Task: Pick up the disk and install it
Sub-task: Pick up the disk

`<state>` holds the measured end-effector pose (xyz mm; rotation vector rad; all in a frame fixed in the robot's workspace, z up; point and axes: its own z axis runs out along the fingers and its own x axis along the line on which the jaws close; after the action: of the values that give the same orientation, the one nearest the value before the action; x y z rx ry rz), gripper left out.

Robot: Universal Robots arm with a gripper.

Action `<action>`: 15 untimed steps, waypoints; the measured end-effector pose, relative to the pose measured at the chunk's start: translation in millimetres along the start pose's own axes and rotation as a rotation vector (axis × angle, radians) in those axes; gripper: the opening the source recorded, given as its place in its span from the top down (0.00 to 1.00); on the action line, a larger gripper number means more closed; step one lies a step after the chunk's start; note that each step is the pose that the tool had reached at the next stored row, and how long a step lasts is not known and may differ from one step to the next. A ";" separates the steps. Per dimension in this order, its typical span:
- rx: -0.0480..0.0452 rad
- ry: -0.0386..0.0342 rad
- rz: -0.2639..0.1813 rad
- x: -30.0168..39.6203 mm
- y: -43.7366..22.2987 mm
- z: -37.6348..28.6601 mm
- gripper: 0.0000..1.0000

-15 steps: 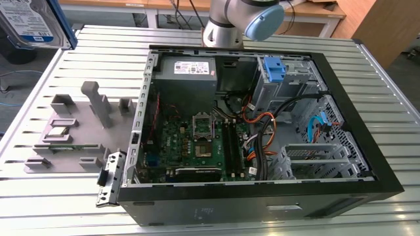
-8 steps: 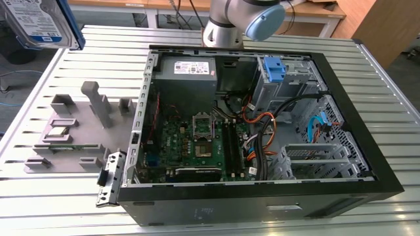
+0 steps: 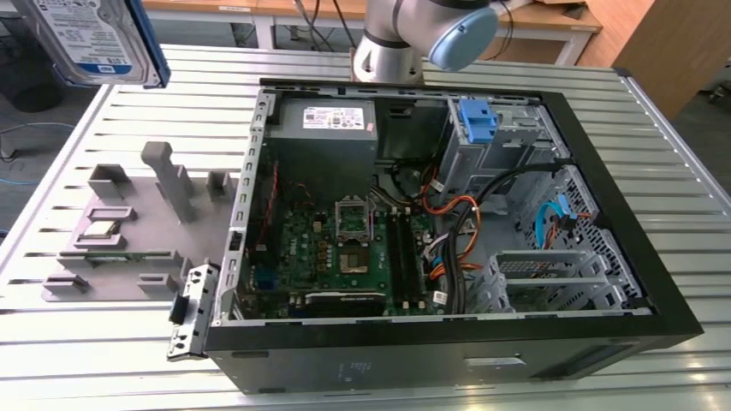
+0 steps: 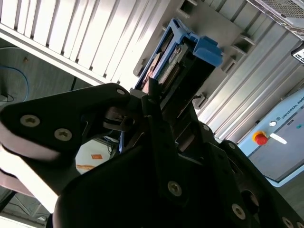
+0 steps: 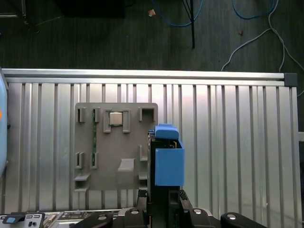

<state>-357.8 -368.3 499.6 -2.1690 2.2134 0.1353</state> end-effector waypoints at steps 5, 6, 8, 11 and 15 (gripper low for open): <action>0.0000 0.0000 0.000 -0.3 -15.1 -0.5 0.65; 0.0001 0.0000 0.000 -0.4 -18.3 -0.6 0.65; 0.0001 0.0000 0.000 -0.5 -24.1 -0.7 0.65; 0.0000 0.0000 0.000 -0.7 -32.7 -1.1 0.65; 0.0000 0.0000 0.000 -0.9 -42.3 -1.4 0.65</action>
<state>-315.5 -368.3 499.6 -2.1691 2.2134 0.1353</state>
